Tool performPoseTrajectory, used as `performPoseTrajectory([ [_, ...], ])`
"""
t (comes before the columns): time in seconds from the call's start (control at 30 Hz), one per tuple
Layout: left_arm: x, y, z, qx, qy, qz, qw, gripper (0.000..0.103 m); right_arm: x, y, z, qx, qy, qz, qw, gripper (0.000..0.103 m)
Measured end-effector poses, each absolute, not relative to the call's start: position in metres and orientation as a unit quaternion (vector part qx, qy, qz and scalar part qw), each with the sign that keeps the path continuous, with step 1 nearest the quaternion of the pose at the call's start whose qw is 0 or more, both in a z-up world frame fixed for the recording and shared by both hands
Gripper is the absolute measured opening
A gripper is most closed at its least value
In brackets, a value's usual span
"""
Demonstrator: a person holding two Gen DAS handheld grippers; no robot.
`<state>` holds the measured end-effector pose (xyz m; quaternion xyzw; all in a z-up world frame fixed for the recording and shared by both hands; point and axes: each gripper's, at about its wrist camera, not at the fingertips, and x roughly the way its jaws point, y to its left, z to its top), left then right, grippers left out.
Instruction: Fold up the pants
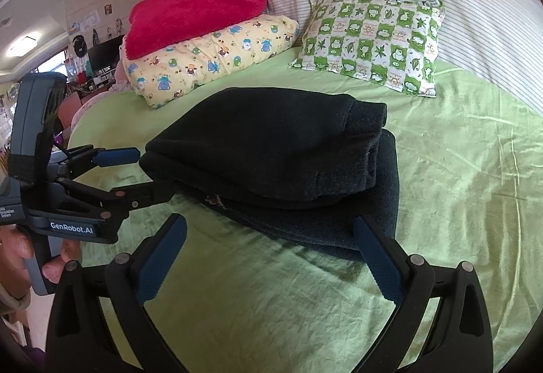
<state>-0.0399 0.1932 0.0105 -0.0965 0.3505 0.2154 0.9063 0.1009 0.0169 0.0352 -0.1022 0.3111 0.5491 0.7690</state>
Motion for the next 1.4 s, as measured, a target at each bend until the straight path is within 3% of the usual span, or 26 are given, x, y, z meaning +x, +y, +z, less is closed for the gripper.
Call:
performPoseTrajectory([
  [1.2,-0.0325,0.1899,0.0095,-0.078,0.348,0.212,0.91,0.095,0.1091,0.014,0.0366,-0.086,0.307,0.549,0.773,0.099],
  [1.4,-0.0302,0.1926,0.0123,-0.079,0.345,0.209,0.912,0.091,0.1088,0.0135,0.0404,-0.082,0.303,0.549,0.775,0.099],
])
